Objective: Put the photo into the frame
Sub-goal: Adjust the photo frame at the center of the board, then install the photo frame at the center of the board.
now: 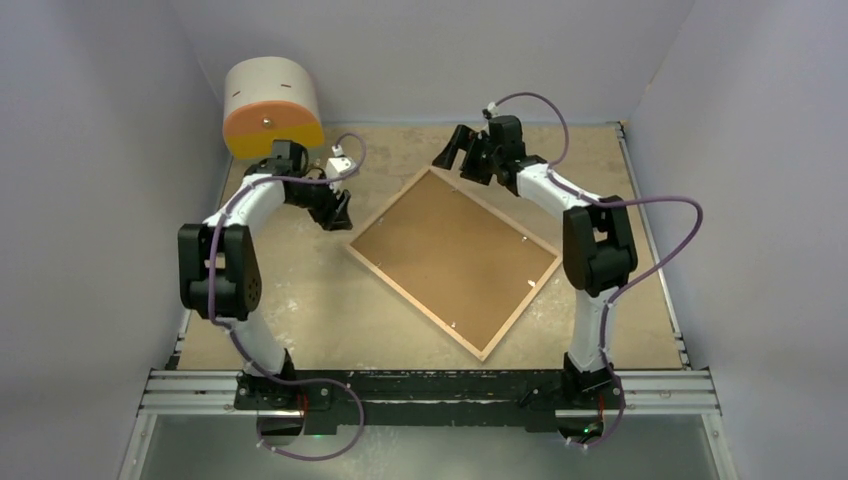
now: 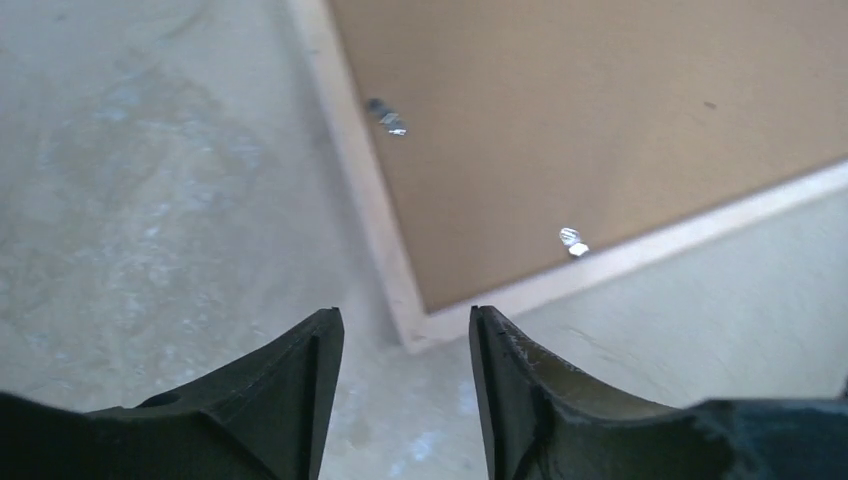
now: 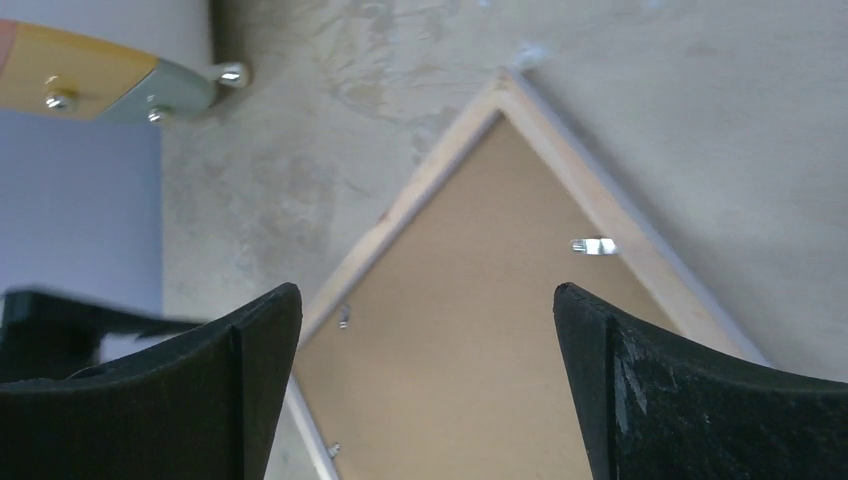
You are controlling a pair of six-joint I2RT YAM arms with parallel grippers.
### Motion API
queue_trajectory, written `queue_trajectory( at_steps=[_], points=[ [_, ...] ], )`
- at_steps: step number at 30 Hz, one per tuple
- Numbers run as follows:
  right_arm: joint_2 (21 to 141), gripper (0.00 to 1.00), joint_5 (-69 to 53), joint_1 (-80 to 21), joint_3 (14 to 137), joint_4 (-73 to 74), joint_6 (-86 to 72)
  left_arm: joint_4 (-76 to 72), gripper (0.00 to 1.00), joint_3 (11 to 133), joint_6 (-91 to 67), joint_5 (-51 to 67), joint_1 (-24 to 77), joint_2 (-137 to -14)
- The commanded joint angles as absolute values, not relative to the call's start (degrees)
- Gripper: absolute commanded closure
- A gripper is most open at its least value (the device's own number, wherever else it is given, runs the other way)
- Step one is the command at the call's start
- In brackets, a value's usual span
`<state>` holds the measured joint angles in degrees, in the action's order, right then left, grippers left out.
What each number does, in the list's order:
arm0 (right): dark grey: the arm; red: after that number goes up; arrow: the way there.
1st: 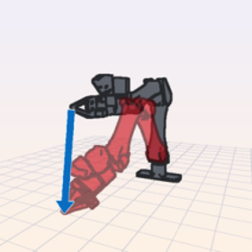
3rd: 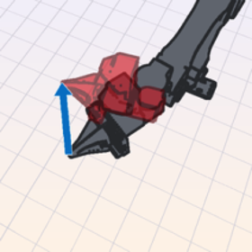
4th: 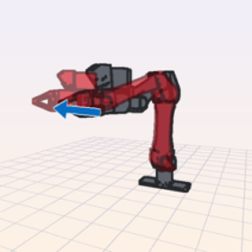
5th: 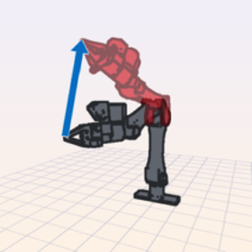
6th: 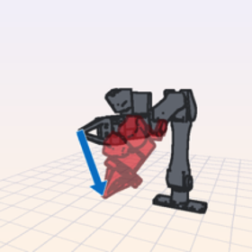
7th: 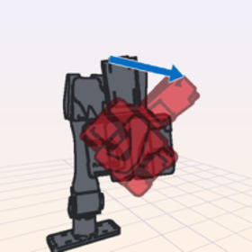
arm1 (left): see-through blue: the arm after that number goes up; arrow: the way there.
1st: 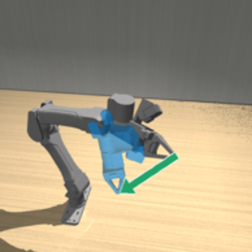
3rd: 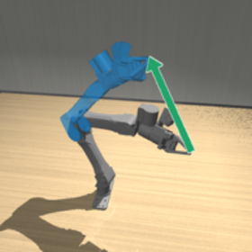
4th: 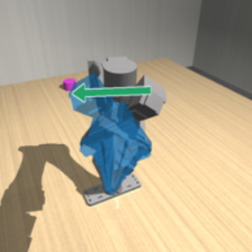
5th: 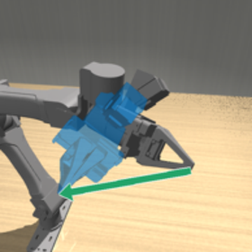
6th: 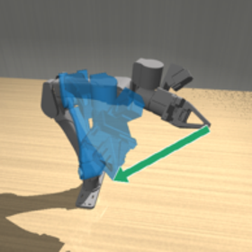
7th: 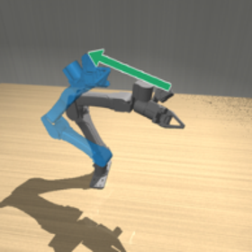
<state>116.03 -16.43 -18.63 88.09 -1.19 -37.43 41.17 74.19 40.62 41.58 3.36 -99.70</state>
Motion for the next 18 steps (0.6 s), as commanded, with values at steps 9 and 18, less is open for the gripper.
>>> queue_trajectory(
  at_steps=[9, 18],
  points=[
    [121.55, 0.18, -25.39, -28.77, 88.47, -7.53, -42.97, 30.31, 0.61, 77.10, 30.28, 43.95, 1.89, -113.50],
    [126.80, 0.23, -25.37, -32.36, 91.74, -7.73, -45.11, 29.80, 0.68, 74.06, 31.16, 44.16, 1.85, -114.02]
  ],
)
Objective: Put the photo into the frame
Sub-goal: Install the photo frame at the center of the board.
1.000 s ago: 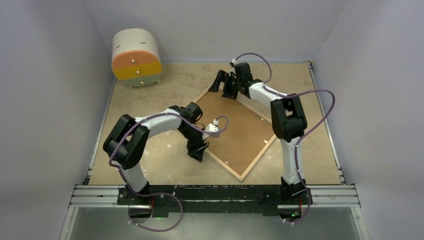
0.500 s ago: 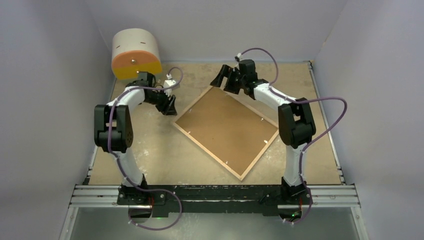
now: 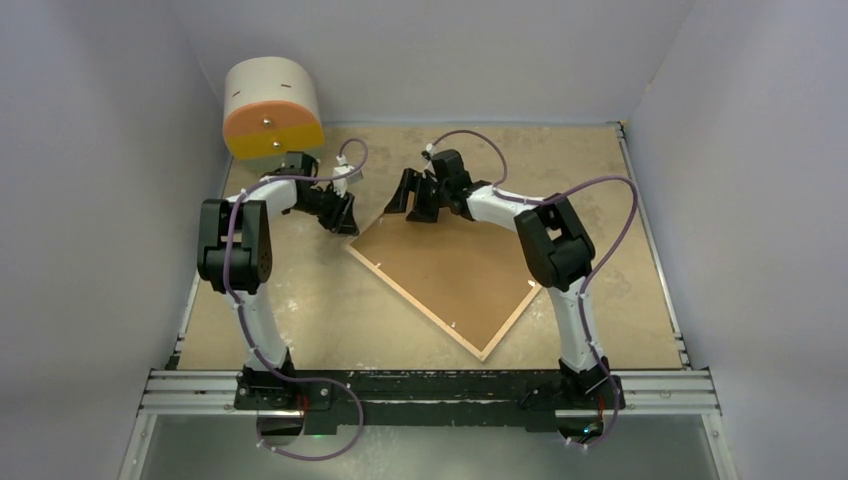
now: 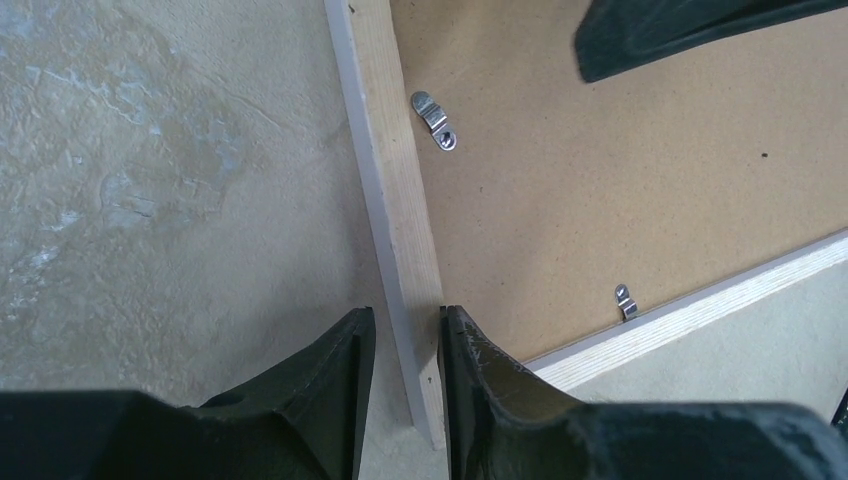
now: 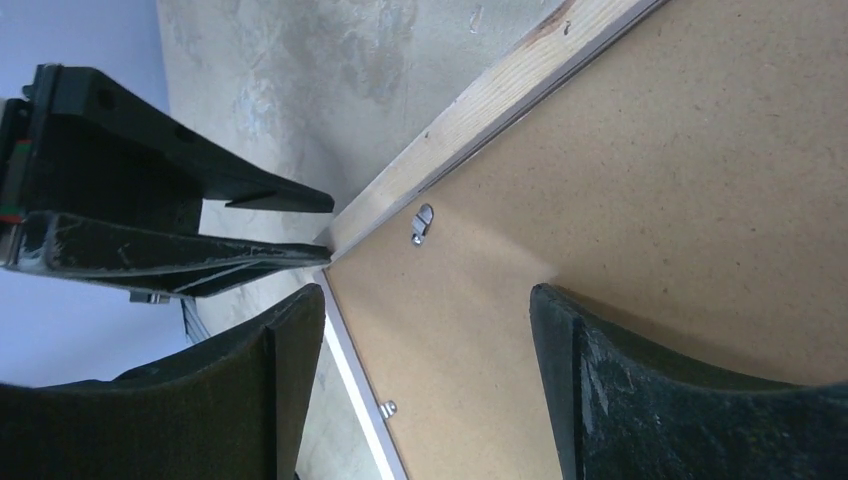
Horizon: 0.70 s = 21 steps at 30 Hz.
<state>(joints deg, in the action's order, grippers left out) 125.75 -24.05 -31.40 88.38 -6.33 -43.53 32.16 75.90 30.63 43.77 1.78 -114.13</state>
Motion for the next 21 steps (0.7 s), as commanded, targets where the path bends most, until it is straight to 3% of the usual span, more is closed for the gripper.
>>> queue_trajectory(
  at_steps=[1, 21],
  points=[
    [127.35, 0.24, -25.24, -32.64, 92.12, -7.80, -45.42, 29.75, 0.68, 73.65, 31.31, 44.16, 1.88, -114.00],
    [134.07, 0.31, -25.70, -36.60, 100.02, -5.02, -49.19, 30.29, 0.68, 72.66, 32.56, 43.95, 1.86, -113.96]
  ],
)
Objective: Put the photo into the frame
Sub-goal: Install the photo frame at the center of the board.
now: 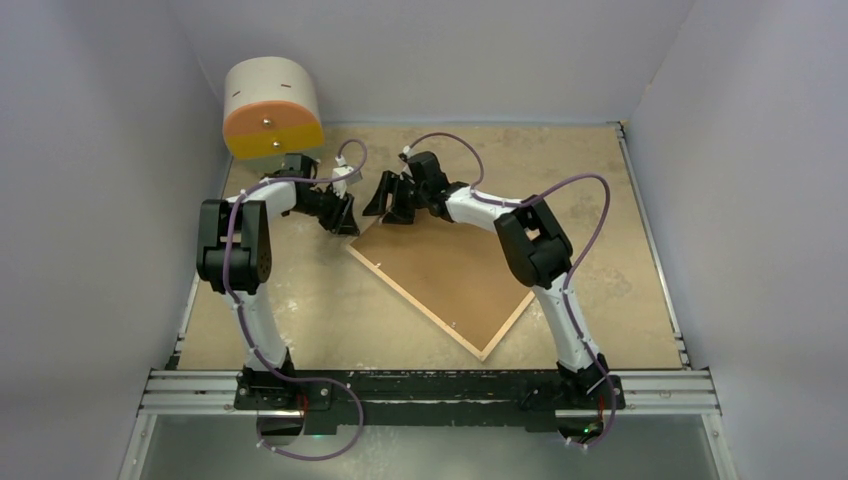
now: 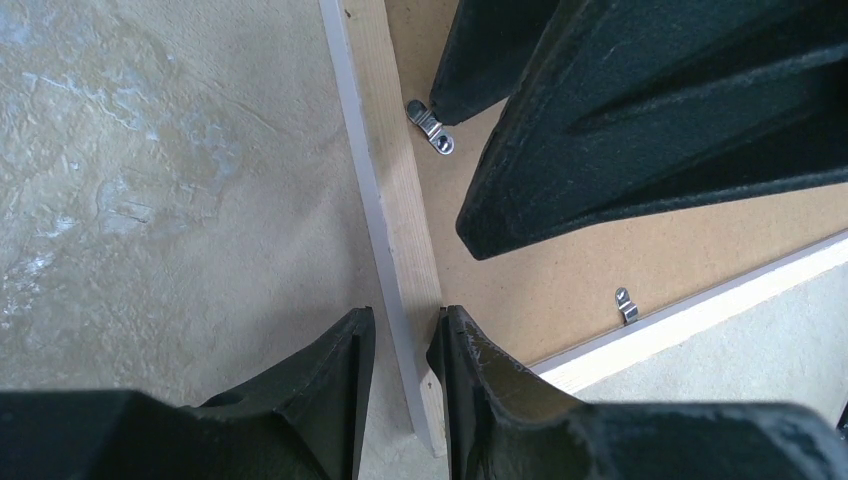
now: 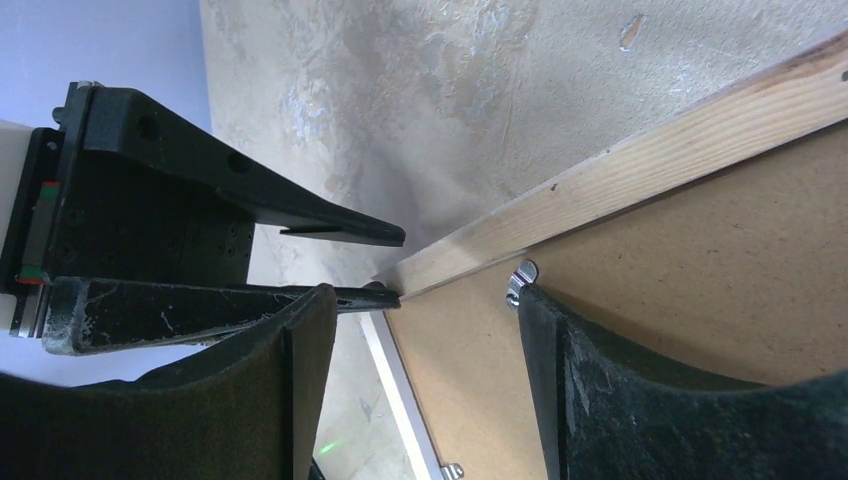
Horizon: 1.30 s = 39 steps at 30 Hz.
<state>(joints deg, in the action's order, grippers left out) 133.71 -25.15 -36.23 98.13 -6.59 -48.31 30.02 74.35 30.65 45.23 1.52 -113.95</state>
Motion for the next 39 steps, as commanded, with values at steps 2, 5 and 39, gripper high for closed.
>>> queue_trajectory(
  at_steps=[2, 5, 39],
  points=[
    [134.25, 0.31, -25.54, -36.59, 100.21, -4.91, -49.30, 30.27, 0.68, 72.43, 32.77, 43.80, 1.85, -113.96],
    [134.59, 0.32, -25.56, -36.56, 100.58, -4.94, -49.51, 30.37, 0.68, 72.27, 33.17, 43.68, 1.85, -113.99],
    [129.92, 0.30, -25.96, -33.40, 92.09, -7.67, -51.50, 31.55, 0.68, 71.83, 35.05, 43.85, 1.85, -112.96]
  ],
)
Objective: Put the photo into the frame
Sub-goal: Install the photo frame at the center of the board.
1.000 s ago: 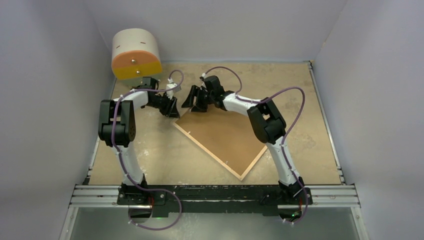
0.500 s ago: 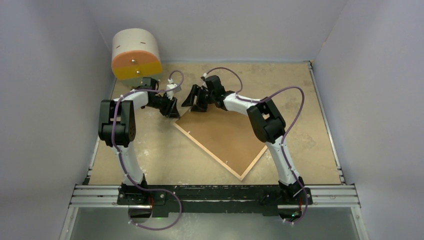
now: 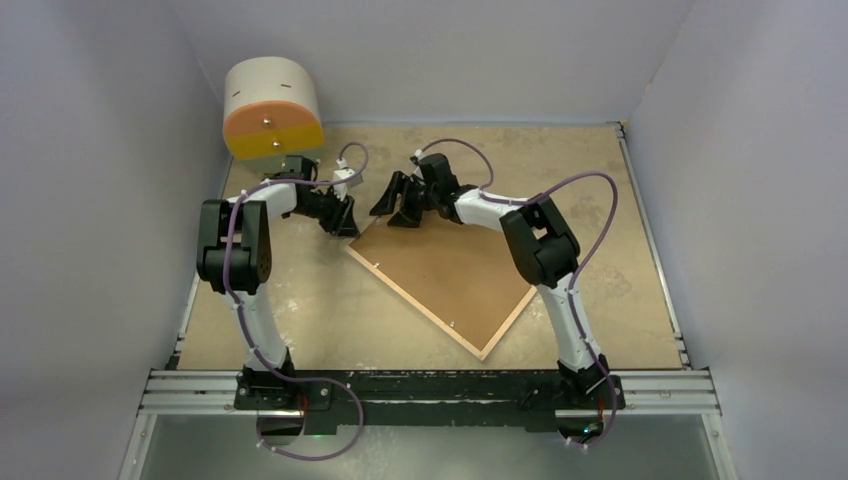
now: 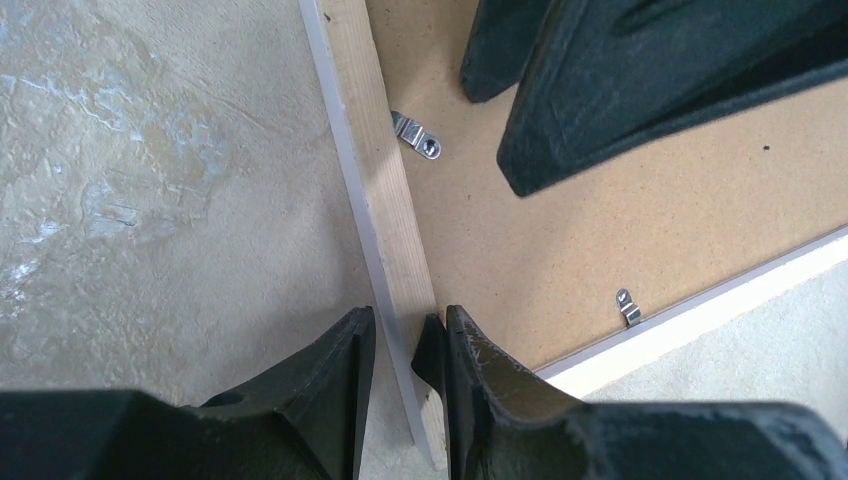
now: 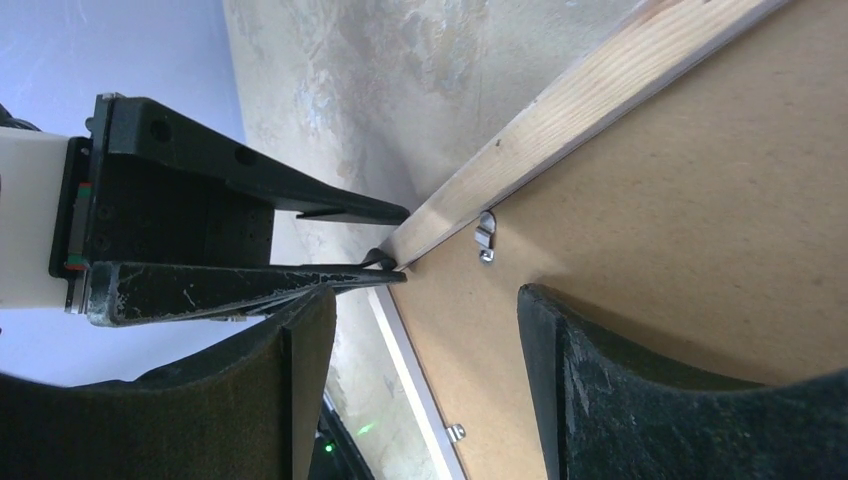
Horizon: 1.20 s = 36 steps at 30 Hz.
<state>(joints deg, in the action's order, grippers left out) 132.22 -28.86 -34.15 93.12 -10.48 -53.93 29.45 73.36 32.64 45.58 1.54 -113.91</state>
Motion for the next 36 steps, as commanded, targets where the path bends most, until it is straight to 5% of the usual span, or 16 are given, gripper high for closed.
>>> queue_trajectory(
  at_steps=[1, 36],
  points=[
    [130.23, 0.30, -25.47, -33.44, 92.22, -8.00, -51.35, 31.55, 0.68, 71.77, 35.10, 43.90, 1.85, -112.94],
    [139.39, 0.33, -35.18, -36.46, 98.88, -13.96, -62.47, 35.72, 0.72, 72.14, 37.57, 48.96, 1.89, -113.17]
  ],
)
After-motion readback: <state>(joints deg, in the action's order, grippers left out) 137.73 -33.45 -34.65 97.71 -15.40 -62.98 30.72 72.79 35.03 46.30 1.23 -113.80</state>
